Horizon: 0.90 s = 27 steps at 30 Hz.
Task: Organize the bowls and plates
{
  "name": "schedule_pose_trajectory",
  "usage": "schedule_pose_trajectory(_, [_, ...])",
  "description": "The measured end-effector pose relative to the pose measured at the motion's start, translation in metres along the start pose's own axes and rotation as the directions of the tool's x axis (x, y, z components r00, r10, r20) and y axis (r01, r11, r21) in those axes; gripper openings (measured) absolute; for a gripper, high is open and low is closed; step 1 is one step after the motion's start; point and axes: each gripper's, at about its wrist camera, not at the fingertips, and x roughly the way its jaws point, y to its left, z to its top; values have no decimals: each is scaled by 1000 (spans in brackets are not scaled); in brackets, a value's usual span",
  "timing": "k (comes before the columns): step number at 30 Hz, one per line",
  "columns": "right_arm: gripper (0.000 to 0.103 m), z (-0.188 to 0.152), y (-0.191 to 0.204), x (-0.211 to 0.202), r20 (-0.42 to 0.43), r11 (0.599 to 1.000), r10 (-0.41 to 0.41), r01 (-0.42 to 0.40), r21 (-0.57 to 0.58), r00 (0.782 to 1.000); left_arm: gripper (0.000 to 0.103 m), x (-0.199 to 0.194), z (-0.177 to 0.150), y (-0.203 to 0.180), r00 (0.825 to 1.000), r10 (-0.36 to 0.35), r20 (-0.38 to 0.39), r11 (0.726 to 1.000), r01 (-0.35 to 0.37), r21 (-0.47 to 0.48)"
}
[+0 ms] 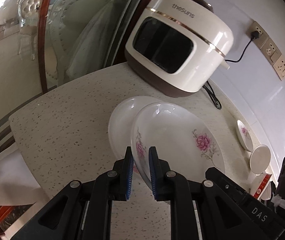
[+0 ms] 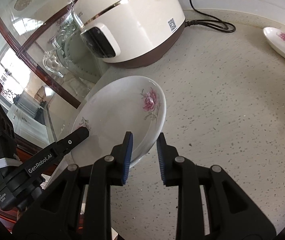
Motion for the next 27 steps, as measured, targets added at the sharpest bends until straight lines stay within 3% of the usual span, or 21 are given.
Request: schedule_pose_trajectory(27, [35,2,16,25,-31,998,-27,25,-60,999,16,8,-3,10,998,61,13,998,-61,-31])
